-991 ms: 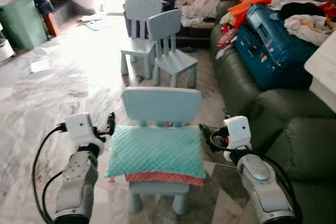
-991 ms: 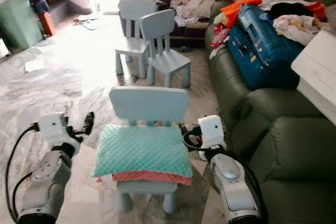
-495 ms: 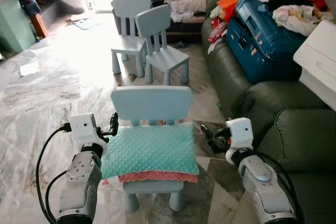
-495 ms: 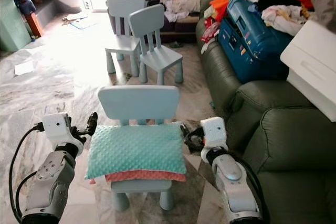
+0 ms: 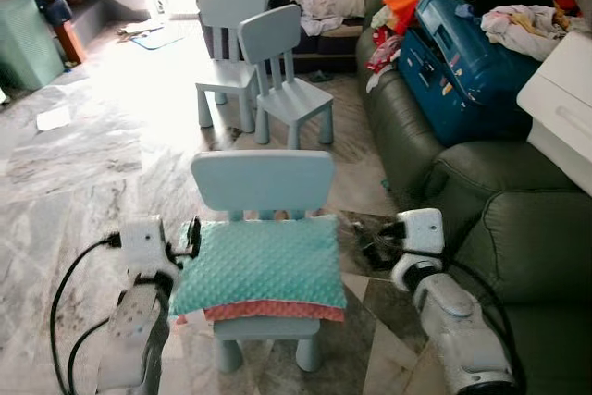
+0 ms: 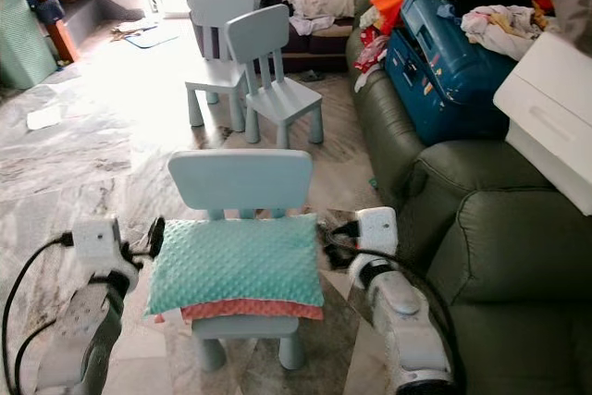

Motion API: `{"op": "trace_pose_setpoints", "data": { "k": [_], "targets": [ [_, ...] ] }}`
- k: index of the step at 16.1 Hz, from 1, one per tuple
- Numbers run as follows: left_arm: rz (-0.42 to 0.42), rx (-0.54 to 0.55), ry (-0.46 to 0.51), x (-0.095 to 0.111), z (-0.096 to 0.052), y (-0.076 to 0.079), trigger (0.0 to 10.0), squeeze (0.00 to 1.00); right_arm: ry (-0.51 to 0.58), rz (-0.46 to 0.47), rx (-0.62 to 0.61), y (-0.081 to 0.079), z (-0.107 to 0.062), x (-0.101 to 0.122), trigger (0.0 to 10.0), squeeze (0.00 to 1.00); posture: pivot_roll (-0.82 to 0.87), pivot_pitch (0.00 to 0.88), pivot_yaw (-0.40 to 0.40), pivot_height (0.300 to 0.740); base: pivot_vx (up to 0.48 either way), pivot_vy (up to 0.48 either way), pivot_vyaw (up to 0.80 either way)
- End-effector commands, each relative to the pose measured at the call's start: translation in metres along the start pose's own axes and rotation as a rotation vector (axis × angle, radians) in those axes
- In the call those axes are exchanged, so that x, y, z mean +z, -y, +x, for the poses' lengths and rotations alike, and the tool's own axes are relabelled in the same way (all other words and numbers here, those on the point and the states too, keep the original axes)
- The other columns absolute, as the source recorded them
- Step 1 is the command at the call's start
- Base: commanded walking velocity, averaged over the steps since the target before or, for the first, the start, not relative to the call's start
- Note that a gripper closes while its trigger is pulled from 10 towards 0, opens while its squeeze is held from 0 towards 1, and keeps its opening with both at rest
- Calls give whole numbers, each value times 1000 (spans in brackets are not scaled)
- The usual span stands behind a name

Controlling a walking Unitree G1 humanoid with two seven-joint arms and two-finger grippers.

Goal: Move the pillow to the sofa

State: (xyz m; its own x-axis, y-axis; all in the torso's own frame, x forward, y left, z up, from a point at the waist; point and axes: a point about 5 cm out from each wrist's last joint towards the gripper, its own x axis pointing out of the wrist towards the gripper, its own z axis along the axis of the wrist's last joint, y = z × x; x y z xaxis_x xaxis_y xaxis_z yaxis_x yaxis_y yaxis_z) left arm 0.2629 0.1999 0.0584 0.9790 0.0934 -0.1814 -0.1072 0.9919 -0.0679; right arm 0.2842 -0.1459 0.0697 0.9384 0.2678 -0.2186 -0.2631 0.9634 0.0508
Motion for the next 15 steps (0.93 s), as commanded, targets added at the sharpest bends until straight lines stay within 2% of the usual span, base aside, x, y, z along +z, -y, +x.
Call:
{"op": "trace_pose_setpoints", "data": {
  "k": [1,2,4,8,11,15],
  "targets": [
    [19,13,4,2,-2,-4,10000,0,7,-21,-3,0,-1,4,10000,0,-38,15,0,740,0,0,0],
    [16,16,-4,0,-5,-5,10000,0,-13,-37,13,-1,-2,2,10000,0,-36,23,1,740,0,0,0],
    [13,20,-12,-2,-11,-8,10000,0,5,4,31,-3,-6,3,10000,0,-33,43,5,740,0,0,0],
    [20,16,-32,-4,-17,-12,10000,0,36,-12,22,-3,-10,7,10000,0,-33,60,20,740,0,0,0],
    [29,-18,-24,-1,-15,-12,10000,0,54,-39,29,-4,-11,10,10000,0,-38,65,28,740,0,0,0],
    [-16,-26,-15,7,-7,-8,10000,0,64,-56,33,-4,-11,11,10000,0,-43,49,29,740,0,67,0]
  ]
}}
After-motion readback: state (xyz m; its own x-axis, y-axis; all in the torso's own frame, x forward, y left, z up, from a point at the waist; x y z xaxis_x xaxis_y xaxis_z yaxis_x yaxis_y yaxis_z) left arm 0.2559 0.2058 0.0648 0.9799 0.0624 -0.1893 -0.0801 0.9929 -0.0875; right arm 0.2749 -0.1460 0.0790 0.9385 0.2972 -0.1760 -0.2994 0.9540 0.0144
